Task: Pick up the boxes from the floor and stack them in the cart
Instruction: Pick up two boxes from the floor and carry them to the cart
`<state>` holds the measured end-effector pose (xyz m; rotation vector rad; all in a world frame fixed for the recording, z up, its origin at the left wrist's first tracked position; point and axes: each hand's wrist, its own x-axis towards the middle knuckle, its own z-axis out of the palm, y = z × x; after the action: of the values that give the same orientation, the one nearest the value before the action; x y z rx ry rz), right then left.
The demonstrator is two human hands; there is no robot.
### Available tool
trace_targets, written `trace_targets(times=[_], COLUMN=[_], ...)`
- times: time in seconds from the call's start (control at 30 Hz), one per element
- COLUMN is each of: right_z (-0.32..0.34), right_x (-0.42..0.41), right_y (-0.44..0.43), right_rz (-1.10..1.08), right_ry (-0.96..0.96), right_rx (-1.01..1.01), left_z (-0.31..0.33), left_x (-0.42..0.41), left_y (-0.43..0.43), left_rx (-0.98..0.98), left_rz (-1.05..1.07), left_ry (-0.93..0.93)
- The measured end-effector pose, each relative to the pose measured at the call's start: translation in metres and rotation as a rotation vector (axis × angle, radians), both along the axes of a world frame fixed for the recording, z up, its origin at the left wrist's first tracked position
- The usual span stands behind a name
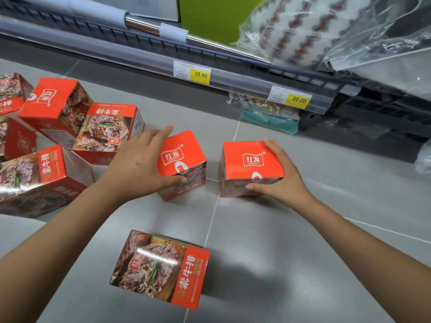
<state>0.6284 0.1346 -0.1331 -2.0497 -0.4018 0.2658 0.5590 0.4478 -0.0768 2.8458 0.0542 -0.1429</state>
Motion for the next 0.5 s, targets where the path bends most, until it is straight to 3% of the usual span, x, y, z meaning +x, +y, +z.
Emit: trace_targets(times=[0.17, 0.27, 0.37, 0.5], right_z=[-0.007, -0.006, -0.001, 0.030], right_x=[-0.006, -0.008, -0.005, -0.008], right_y=[0.007, 0.008, 0.016, 0.024], right_rz=[-0.075, -0.111, -0.210, -0.405], right_ry=[-0.120, -0.144, -0.074, 0.156], right_rx=[-0.061, -0.110, -0.091, -0.126], left_z=[-0.008, -0.012, -0.009, 0.016], left_x=[0.010, 0.016, 0.024, 0.028], left_y=[-0.014, -0.013, -0.012, -0.014], left_rx=[0.175, 0.174, 0.134, 0.045], left_rz=[-0.093, -0.068, -0.034, 0.077], left_ry=[0.021, 0.016, 0.033, 0.152])
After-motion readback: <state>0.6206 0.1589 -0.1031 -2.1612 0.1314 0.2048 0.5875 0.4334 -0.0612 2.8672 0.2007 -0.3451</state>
